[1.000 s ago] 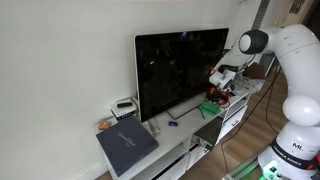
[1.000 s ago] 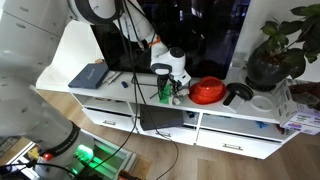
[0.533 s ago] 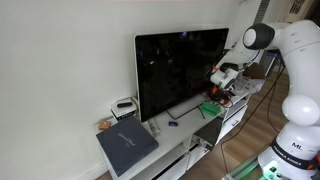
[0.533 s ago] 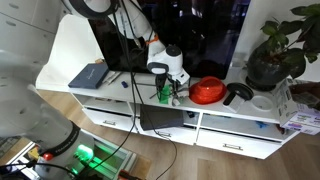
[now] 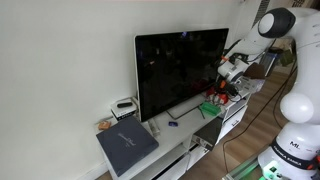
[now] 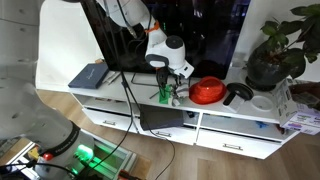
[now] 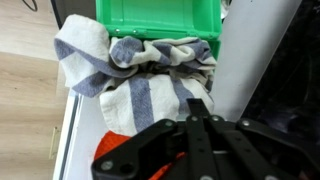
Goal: Put the towel into the case
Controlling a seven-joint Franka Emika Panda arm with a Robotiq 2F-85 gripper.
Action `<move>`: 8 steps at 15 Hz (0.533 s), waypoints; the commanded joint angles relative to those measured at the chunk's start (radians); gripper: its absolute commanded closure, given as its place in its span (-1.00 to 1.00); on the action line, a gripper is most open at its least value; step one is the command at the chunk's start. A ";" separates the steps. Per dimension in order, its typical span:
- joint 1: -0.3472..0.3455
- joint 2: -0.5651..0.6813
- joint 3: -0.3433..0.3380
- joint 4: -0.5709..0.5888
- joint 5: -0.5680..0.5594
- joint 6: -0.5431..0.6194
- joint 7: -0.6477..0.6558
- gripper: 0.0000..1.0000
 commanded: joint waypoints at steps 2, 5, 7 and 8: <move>-0.060 -0.224 0.050 -0.205 -0.013 -0.065 -0.247 0.45; -0.040 -0.349 0.039 -0.341 -0.050 -0.081 -0.364 0.06; -0.029 -0.415 0.029 -0.414 -0.088 -0.085 -0.430 -0.23; -0.025 -0.449 0.026 -0.455 -0.114 -0.084 -0.459 -0.35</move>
